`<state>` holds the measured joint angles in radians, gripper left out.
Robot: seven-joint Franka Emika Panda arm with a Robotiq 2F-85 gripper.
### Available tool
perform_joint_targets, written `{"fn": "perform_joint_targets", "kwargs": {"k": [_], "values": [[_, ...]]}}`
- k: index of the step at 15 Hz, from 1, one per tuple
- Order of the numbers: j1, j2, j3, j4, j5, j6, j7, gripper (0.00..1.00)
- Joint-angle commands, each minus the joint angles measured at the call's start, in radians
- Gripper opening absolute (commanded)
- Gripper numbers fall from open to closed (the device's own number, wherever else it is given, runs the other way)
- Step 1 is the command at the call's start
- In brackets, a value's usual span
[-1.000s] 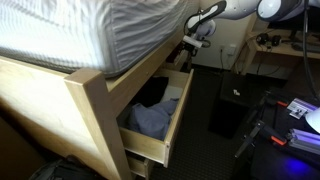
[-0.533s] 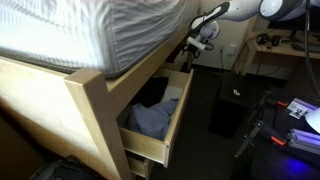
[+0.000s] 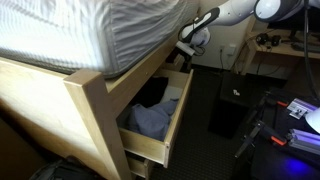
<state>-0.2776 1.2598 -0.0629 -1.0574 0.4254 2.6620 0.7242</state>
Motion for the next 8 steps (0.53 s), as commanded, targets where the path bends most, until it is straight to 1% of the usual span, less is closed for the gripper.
{"fn": "perform_joint_targets", "kwargs": {"k": [1, 2, 3, 4, 5, 8], "values": [[0.038, 0.006, -0.027, -0.013, -0.024, 0.01, 0.063, 1.0], [0.081, 0.005, -0.055, -0.03, -0.042, 0.015, 0.121, 1.0], [0.114, 0.004, -0.07, -0.037, -0.05, 0.018, 0.149, 1.0], [0.13, -0.001, -0.084, -0.047, -0.054, 0.021, 0.143, 1.0], [0.146, 0.004, -0.115, -0.036, -0.057, -0.018, 0.21, 1.0], [0.15, 0.029, -0.153, 0.005, -0.065, -0.064, 0.349, 1.0]]}}
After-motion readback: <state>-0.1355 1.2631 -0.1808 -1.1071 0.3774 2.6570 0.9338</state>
